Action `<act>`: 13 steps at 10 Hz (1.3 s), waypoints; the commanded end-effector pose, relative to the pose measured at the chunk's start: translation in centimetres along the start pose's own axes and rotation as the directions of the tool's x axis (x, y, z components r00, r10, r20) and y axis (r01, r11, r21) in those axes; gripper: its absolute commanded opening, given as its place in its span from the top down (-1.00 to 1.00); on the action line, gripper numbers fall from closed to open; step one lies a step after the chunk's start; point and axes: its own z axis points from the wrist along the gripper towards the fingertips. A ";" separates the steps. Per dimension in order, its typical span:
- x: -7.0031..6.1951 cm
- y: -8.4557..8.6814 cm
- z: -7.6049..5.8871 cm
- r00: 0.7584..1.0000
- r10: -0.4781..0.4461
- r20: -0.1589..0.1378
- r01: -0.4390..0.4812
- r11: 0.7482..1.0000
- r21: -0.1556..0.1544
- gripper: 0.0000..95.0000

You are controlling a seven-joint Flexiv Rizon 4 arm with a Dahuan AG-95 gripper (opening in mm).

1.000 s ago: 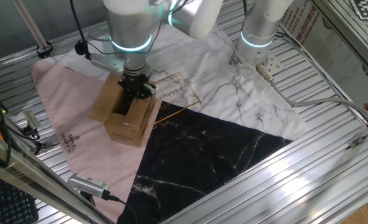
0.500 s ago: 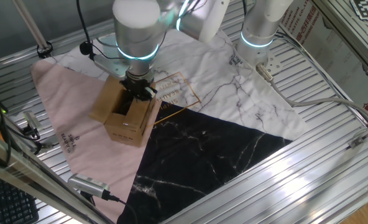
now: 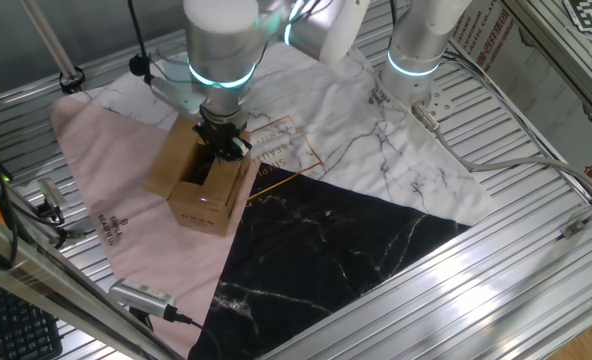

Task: Cover the box

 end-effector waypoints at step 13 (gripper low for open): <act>-0.6 -0.1 0.2 0.999 -0.032 -0.017 0.032 0.999 -0.009 1.00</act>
